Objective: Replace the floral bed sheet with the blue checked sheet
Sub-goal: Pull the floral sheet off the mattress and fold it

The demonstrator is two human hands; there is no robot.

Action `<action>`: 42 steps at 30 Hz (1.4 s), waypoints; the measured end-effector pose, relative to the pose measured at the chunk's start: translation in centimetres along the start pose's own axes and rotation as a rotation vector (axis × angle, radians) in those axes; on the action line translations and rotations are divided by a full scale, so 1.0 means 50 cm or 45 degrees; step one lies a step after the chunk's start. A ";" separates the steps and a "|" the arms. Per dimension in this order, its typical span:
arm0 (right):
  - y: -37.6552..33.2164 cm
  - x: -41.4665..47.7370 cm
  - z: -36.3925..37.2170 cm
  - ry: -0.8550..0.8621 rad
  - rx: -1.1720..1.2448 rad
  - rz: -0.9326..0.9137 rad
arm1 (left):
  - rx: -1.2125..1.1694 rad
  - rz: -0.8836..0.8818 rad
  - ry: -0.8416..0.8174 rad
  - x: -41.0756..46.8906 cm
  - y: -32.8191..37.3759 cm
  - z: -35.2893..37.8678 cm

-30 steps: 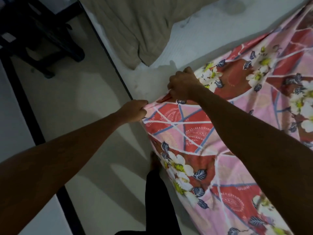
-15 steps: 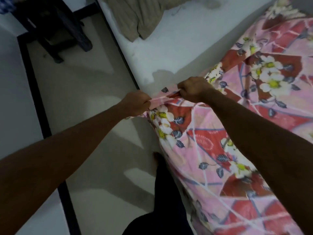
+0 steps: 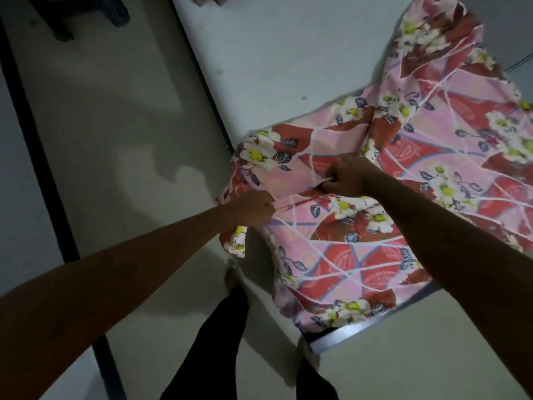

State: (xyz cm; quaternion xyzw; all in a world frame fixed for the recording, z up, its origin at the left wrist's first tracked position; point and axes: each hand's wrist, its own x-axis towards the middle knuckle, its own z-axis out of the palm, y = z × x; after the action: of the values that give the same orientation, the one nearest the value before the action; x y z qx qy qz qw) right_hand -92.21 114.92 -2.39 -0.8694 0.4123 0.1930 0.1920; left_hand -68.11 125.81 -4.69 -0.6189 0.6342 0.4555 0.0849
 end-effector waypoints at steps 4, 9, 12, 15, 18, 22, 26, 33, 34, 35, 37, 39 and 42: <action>0.033 -0.108 0.075 -0.086 -0.046 0.010 | -0.021 -0.064 -0.093 -0.042 0.053 0.108; 0.067 -0.239 0.195 -0.082 -0.096 -0.074 | 0.071 -0.079 -0.200 -0.116 0.123 0.277; 0.085 -0.331 0.270 -0.084 -0.103 -0.093 | 0.166 -0.090 -0.144 -0.156 0.159 0.395; 0.104 -0.422 0.352 -0.007 -0.134 -0.104 | 0.258 -0.088 -0.011 -0.185 0.191 0.499; 0.121 -0.488 0.410 0.005 -0.098 -0.087 | 0.325 -0.127 0.041 -0.197 0.216 0.582; 0.134 -0.549 0.459 -0.016 0.044 -0.108 | 0.453 -0.204 -0.100 -0.213 0.281 0.653; 0.150 -0.594 0.520 0.137 0.218 -0.172 | 0.607 -0.200 -0.173 -0.218 0.310 0.683; 0.201 -0.558 0.579 -0.224 0.345 -0.108 | 0.741 -0.133 -0.235 -0.131 0.276 0.666; 0.211 -0.544 0.582 -0.259 0.365 -0.161 | 0.661 -0.172 -0.257 -0.109 0.280 0.660; 0.225 -0.530 0.580 -0.252 0.384 -0.203 | 0.533 -0.206 -0.193 -0.085 0.287 0.653; 0.251 -0.495 0.552 -0.206 0.456 -0.222 | 0.263 -0.238 -0.016 -0.035 0.314 0.623; 0.275 -0.458 0.493 -0.080 0.535 -0.241 | -0.026 -0.180 0.271 0.009 0.349 0.580; 0.332 -0.406 0.406 0.029 0.563 -0.119 | -0.379 -0.158 0.487 0.077 0.404 0.512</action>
State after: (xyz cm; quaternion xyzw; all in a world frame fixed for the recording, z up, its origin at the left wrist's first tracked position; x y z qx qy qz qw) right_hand -120.85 128.26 -12.56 -0.8264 0.4059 0.0789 0.3821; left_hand -98.04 136.90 -12.35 -0.7373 0.5253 0.4126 -0.1009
